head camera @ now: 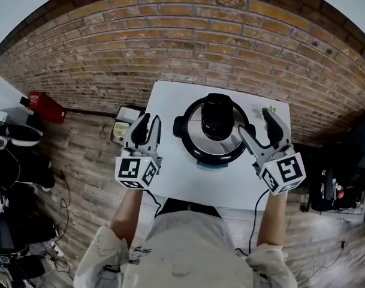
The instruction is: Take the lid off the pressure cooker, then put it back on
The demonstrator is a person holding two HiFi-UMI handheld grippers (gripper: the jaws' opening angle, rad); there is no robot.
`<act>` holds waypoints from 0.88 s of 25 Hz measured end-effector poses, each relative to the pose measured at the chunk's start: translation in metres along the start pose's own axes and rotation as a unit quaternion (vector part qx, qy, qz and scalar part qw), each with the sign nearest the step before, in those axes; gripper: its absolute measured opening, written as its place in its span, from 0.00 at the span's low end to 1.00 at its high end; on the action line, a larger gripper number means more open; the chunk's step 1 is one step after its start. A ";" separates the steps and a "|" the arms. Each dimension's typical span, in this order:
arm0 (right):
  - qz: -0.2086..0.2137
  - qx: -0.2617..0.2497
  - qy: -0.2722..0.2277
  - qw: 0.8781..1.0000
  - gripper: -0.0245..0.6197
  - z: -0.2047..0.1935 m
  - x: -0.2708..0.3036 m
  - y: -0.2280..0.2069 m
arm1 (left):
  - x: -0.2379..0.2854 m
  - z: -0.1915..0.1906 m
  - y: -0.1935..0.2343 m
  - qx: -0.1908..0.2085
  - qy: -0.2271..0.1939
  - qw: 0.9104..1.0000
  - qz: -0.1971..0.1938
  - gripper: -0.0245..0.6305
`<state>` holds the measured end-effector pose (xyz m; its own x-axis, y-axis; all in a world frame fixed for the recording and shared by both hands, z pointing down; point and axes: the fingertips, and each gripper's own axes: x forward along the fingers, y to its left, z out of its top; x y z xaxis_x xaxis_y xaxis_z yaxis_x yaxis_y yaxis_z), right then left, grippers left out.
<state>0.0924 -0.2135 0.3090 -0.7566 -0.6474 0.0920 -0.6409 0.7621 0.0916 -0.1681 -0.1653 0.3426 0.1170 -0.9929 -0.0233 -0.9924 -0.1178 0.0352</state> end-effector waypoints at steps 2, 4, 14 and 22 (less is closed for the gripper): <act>-0.041 0.009 -0.019 0.999 0.57 -0.005 -0.013 -0.003 | -0.009 0.004 -0.011 0.040 -0.013 0.999 0.016 0.22; -0.078 0.031 -0.043 0.996 0.57 -0.011 -0.026 -0.006 | -0.018 0.004 -0.021 0.069 -0.024 0.997 0.030 0.22; -0.149 0.110 -0.077 0.980 0.56 -0.060 -0.058 0.002 | -0.059 -0.028 -0.037 0.061 -0.031 0.994 0.083 0.22; -0.152 0.104 -0.060 0.981 0.52 -0.072 -0.064 0.008 | -0.071 -0.032 -0.038 0.068 -0.037 0.992 0.096 0.22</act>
<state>0.1445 -0.1666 0.3750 -0.5280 -0.8488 -0.0265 -0.8425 0.5275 -0.1096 -0.1373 -0.0914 0.3749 -0.0728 -0.9921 -0.1022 -0.9926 0.0821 -0.0900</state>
